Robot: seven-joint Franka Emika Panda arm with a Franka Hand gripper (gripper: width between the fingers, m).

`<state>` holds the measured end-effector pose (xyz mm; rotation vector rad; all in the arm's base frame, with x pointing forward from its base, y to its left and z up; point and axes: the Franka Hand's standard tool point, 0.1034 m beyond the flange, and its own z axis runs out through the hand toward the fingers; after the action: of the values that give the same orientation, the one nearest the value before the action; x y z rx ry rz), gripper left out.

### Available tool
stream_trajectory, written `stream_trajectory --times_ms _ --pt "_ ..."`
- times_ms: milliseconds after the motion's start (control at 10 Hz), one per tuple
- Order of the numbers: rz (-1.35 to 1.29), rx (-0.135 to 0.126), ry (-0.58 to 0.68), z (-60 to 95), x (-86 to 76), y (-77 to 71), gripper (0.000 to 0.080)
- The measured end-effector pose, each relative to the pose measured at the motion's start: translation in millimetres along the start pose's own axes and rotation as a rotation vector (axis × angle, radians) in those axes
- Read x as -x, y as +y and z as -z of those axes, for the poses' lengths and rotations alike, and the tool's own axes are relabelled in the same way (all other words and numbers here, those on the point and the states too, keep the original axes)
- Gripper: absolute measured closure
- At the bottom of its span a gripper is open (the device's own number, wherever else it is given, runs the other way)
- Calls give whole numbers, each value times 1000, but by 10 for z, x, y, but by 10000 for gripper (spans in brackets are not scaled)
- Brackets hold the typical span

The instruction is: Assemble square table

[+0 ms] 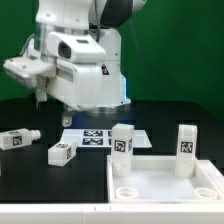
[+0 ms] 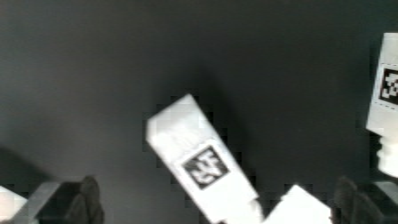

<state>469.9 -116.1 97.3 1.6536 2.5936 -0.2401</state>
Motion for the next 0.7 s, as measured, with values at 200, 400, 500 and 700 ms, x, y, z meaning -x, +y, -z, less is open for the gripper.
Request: stream_trajectory --times_ms 200,400,500,700 --pt "-108 -4 4 -24 -15 -9 151" --pt "-208 -5 4 -27 -19 -8 151" --pt "-281 -9 6 -40 8 -6 151" --pt "-507 -17 12 -91 148 80 151"
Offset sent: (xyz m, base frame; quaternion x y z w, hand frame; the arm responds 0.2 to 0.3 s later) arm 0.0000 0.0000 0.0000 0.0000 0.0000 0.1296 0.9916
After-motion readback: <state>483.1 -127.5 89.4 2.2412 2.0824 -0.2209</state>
